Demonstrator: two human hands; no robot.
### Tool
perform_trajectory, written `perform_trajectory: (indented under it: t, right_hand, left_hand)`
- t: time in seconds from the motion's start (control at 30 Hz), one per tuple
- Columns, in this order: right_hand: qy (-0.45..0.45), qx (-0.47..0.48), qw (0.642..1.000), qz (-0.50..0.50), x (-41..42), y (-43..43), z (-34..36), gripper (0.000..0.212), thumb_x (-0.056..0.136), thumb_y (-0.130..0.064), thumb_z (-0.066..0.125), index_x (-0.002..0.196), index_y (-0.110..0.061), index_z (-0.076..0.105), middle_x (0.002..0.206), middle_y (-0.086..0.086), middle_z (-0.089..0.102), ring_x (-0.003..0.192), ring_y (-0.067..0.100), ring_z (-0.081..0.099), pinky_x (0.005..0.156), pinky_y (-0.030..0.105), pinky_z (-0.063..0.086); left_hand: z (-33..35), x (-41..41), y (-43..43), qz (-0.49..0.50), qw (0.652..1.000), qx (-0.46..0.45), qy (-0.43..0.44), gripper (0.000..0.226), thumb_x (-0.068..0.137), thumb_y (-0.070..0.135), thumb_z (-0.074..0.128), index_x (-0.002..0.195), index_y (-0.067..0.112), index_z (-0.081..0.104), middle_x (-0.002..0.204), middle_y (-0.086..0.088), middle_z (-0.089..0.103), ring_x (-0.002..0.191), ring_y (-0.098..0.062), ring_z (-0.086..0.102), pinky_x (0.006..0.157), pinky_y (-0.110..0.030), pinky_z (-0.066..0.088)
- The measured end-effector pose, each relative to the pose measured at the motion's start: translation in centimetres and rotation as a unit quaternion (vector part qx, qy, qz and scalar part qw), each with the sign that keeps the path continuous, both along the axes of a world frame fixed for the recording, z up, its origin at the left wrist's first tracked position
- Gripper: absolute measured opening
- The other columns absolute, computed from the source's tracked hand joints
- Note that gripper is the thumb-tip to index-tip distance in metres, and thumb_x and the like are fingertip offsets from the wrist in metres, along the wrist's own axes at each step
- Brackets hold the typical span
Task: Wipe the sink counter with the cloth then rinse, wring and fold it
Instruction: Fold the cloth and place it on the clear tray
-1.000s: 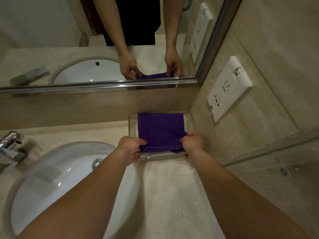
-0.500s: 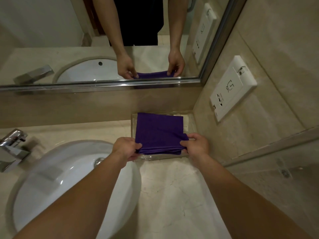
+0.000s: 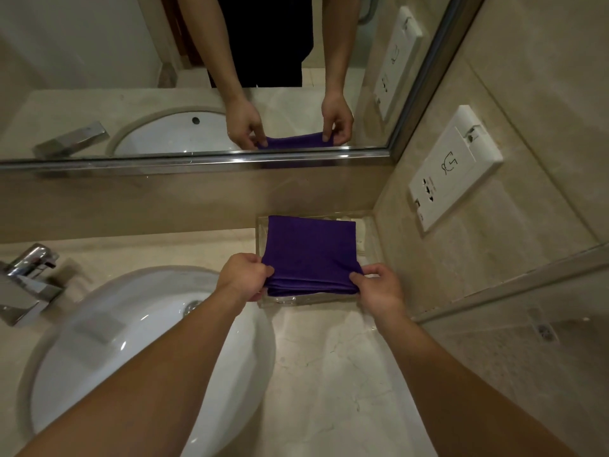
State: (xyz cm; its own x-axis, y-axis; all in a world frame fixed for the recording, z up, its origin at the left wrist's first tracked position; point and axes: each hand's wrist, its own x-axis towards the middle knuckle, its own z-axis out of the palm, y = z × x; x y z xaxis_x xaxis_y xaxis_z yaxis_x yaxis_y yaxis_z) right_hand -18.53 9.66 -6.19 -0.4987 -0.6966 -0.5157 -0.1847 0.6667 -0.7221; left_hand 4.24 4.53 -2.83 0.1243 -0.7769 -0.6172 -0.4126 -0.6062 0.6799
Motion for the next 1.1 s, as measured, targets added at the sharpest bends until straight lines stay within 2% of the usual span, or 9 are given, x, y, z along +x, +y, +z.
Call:
perform_trajectory:
  t: [0.2, 0.3, 0.43, 0.5, 0.63, 0.73, 0.8, 1.03, 1.1]
  right_hand:
    - [0.021, 0.019, 1.000, 0.013, 0.0, 0.4, -0.4, 0.014, 0.091, -0.032, 0.073, 0.093, -0.028, 0.059, 0.091, 0.003, 0.072, 0.080, 0.025, 0.072, 0.078, 0.047, 0.062]
    - [0.053, 0.060, 0.996, 0.049, 0.0, 1.1, -0.5, 0.027, 0.093, -0.037, 0.070, 0.108, -0.018, 0.057, 0.085, -0.003, 0.064, 0.077, 0.018, 0.064, 0.074, 0.035, 0.054]
    - [0.074, 0.040, 0.995, 0.055, 0.1, 0.3, 1.2, 0.049, 0.091, -0.042, 0.069, 0.131, -0.021, 0.049, 0.114, 0.000, 0.057, 0.096, 0.020, 0.060, 0.065, 0.028, 0.045]
    - [0.102, -0.013, 0.994, 0.043, 0.1, -1.1, 1.9, 0.046, 0.092, -0.046, 0.066, 0.130, -0.023, 0.053, 0.118, 0.001, 0.058, 0.099, 0.019, 0.061, 0.061, 0.025, 0.042]
    - [0.100, -0.039, 0.994, 0.032, -0.1, -5.2, 2.5, 0.041, 0.097, -0.040, 0.061, 0.130, -0.016, 0.058, 0.093, -0.007, 0.062, 0.088, 0.015, 0.059, 0.067, 0.029, 0.043]
    - [0.079, -0.014, 0.997, 0.013, -0.8, -8.4, 1.4, 0.051, 0.096, -0.039, 0.064, 0.138, -0.011, 0.056, 0.127, 0.007, 0.066, 0.116, 0.026, 0.062, 0.087, 0.029, 0.045]
    - [0.080, -0.005, 0.997, 0.017, -0.9, -9.8, 0.5, 0.052, 0.094, -0.036, 0.069, 0.138, -0.010, 0.057, 0.135, 0.011, 0.064, 0.123, 0.028, 0.060, 0.094, 0.030, 0.046]
    - [0.161, -0.031, 0.986, 0.018, -1.2, -11.6, -0.4, 0.018, 0.096, -0.018, 0.065, 0.113, -0.016, 0.073, 0.108, 0.003, 0.074, 0.091, 0.017, 0.066, 0.064, 0.020, 0.046]
    - [0.187, -0.051, 0.981, 0.025, -1.0, -12.2, -0.1, 0.018, 0.098, -0.016, 0.063, 0.111, -0.015, 0.075, 0.105, 0.003, 0.075, 0.090, 0.017, 0.067, 0.066, 0.019, 0.044]
  left_hand:
    - [-1.7, 0.4, 0.7, 0.011, 1.000, 0.010, -0.013, 0.012, 0.090, 0.012, 0.072, 0.087, 0.007, 0.060, 0.090, -0.015, 0.072, 0.066, -0.026, 0.064, 0.074, -0.045, 0.063]
    - [-2.0, 0.6, 1.1, -0.001, 0.999, -0.003, -0.046, 0.022, 0.085, 0.019, 0.077, 0.086, 0.011, 0.057, 0.088, -0.012, 0.072, 0.068, -0.026, 0.065, 0.073, -0.045, 0.063]
    - [-1.1, 0.4, 0.2, -0.023, 0.995, -0.045, -0.089, 0.026, 0.080, 0.035, 0.074, 0.097, 0.021, 0.059, 0.087, 0.001, 0.069, 0.078, -0.019, 0.066, 0.070, -0.035, 0.054]
    - [-0.7, -0.2, -1.1, -0.006, 0.993, -0.075, -0.087, 0.019, 0.085, 0.036, 0.069, 0.094, 0.022, 0.063, 0.086, 0.003, 0.069, 0.076, -0.013, 0.062, 0.065, -0.031, 0.045]
    - [-0.7, -1.4, -4.8, -0.021, 0.991, -0.089, -0.102, 0.019, 0.090, 0.037, 0.068, 0.080, 0.022, 0.062, 0.088, -0.003, 0.069, 0.090, -0.025, 0.064, 0.079, -0.032, 0.048]
    - [-1.8, -1.9, -7.4, 0.001, 0.990, -0.095, -0.106, 0.024, 0.089, 0.039, 0.071, 0.093, 0.015, 0.070, 0.097, -0.008, 0.072, 0.100, -0.030, 0.067, 0.086, -0.034, 0.050]
    - [-2.5, -2.0, -8.7, 0.015, 0.990, -0.098, -0.095, 0.026, 0.088, 0.039, 0.073, 0.081, 0.014, 0.069, 0.085, -0.009, 0.071, 0.093, -0.032, 0.069, 0.082, -0.036, 0.052]
    - [-4.6, -1.6, -9.7, 0.085, 0.992, -0.083, -0.039, 0.025, 0.081, 0.030, 0.079, 0.068, 0.015, 0.064, 0.071, -0.006, 0.067, 0.083, -0.034, 0.070, 0.083, -0.051, 0.060]
    - [-4.9, -1.3, -9.7, 0.089, 0.992, -0.085, -0.033, 0.022, 0.080, 0.030, 0.079, 0.069, 0.017, 0.065, 0.071, -0.004, 0.067, 0.085, -0.035, 0.070, 0.083, -0.052, 0.060]
